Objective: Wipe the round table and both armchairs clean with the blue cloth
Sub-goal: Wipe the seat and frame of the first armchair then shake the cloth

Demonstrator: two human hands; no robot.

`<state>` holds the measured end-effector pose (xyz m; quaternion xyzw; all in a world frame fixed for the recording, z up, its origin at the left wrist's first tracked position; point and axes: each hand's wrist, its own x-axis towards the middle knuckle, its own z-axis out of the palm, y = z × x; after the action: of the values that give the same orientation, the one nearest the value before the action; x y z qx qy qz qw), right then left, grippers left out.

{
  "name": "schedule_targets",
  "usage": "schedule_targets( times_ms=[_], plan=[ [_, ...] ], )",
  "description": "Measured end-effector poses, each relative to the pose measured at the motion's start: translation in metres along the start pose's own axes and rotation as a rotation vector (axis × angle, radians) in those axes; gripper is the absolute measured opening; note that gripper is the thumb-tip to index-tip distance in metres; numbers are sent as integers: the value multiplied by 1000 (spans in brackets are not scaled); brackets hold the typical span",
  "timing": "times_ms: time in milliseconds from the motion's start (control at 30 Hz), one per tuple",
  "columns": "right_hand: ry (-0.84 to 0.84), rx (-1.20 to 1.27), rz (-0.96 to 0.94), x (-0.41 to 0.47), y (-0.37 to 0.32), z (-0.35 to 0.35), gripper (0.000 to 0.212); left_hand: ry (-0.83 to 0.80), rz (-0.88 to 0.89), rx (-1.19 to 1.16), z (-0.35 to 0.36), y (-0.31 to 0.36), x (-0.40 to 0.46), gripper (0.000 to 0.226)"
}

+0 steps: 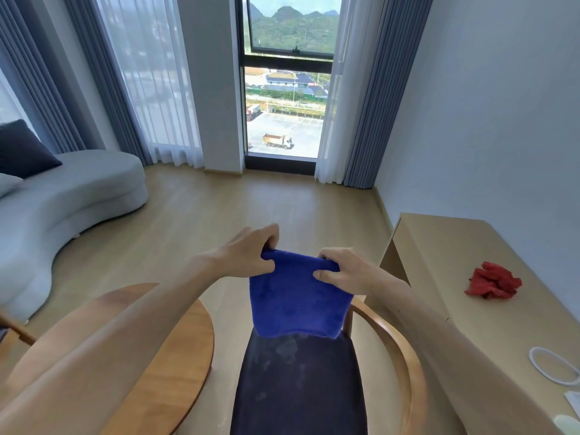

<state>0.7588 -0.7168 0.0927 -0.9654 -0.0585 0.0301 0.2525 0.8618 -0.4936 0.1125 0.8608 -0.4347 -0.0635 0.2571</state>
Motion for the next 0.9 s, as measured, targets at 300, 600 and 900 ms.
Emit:
schedule_targets(
  times_ms=[300, 600, 900],
  plan=[
    [141, 177, 135, 6, -14, 4, 10, -96, 54, 225, 14, 4, -1, 20],
    [401, 267, 305, 15, -53, 23, 17, 130, -536, -255, 36, 41, 19, 6],
    [202, 553, 251, 1, -45, 9, 50, -133, -564, -1028, 13, 37, 8, 30]
  ],
)
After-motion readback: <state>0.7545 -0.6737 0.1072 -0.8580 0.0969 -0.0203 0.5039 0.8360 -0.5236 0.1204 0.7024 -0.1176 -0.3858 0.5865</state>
